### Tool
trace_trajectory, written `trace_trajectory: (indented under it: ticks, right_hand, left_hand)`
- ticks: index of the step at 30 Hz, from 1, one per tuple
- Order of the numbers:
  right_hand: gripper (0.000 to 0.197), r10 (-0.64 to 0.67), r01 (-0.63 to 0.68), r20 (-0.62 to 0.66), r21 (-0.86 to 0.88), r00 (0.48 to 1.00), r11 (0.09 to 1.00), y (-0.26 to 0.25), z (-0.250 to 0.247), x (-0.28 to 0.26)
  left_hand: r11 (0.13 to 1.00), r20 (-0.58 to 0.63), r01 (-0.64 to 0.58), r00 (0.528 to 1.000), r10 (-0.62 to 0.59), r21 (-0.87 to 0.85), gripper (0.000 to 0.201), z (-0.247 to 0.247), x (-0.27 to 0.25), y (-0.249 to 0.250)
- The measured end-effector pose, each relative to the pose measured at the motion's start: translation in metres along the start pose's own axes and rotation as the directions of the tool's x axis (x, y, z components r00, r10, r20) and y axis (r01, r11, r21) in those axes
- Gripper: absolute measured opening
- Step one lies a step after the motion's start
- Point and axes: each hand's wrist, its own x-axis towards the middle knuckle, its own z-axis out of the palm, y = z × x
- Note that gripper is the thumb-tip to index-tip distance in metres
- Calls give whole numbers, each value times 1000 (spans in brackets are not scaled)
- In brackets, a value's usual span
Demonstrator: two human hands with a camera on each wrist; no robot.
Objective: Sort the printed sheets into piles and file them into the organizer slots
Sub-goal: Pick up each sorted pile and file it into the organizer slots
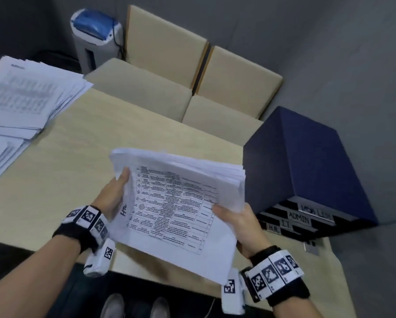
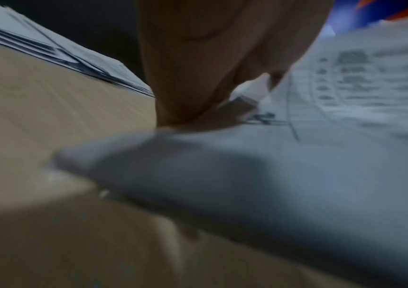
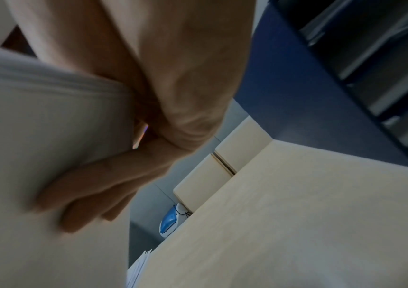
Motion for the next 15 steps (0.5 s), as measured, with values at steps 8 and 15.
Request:
trace_trajectory:
  ticks: [8, 15]
  right_hand:
    - [28, 40, -35, 74, -70, 996, 997, 36, -89, -70]
    - [72, 89, -71, -172, 107, 981, 992, 123, -220, -125]
  left_hand:
    - [992, -29, -23, 999, 27, 122, 37, 64, -35, -24]
    - [770, 109, 55, 981, -159, 635, 35, 159, -53, -106]
